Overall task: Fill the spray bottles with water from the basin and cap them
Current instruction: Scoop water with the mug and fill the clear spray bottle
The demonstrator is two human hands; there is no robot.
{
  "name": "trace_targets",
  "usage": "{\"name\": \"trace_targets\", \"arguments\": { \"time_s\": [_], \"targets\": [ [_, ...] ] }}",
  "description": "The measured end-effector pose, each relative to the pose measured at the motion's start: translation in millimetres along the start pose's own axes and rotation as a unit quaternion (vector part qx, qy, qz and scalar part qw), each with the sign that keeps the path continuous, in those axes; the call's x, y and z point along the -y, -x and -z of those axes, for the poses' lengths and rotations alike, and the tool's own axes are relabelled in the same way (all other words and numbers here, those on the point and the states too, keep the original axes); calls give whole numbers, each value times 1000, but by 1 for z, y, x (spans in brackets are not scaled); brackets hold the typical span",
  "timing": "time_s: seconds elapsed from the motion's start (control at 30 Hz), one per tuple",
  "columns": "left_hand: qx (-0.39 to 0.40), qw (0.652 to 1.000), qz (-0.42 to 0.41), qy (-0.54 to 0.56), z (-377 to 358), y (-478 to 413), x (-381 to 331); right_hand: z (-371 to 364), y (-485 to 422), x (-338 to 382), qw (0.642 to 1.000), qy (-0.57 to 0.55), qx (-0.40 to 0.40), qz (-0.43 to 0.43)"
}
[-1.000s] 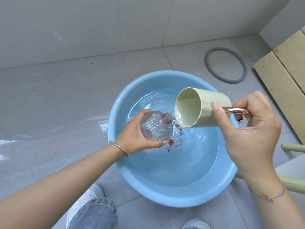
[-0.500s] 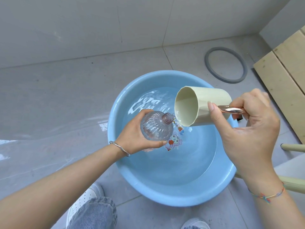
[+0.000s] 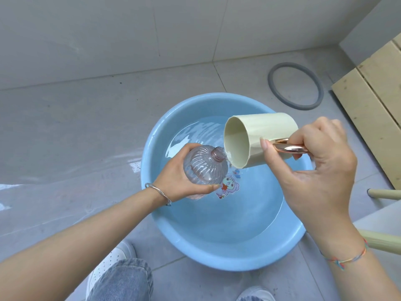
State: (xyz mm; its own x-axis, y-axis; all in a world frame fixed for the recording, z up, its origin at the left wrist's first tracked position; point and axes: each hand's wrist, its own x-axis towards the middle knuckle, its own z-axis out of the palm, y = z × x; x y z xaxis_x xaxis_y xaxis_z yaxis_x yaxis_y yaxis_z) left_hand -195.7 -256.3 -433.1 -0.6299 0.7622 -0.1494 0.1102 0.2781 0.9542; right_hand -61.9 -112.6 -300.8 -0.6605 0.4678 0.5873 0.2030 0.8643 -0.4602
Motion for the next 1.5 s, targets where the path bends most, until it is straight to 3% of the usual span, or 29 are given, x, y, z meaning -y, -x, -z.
{"name": "trace_targets", "arguments": {
  "time_s": [0.27, 0.5, 0.67, 0.8, 0.87, 1.1, 1.5],
  "targets": [
    [-2, 1000, -5, -4, 0, 0, 1, 0, -1, 0, 999, 15, -4, 29],
    [1, 1000, -2, -3, 0, 0, 1, 3, -1, -4, 1000, -13, -5, -26],
    [-6, 1000, -10, -2, -1, 1, -1, 0, 3, -14, 986, -99, -31, -129],
    [-4, 1000, -14, 2, -1, 1, -2, -3, 7, -23, 932, -219, -73, -280],
    [-9, 1000, -16, 3, -1, 1, -3, -1, 9, -24, 926, -221, -69, -298],
    [-11, 1000, -12, 3, -2, 1, -3, 5, 11, -21, 982, -110, -21, -150],
    [-5, 1000, -9, 8, -2, 1, -2, 2, 1, -3, 1000, 0, -3, -4]
  ]
}}
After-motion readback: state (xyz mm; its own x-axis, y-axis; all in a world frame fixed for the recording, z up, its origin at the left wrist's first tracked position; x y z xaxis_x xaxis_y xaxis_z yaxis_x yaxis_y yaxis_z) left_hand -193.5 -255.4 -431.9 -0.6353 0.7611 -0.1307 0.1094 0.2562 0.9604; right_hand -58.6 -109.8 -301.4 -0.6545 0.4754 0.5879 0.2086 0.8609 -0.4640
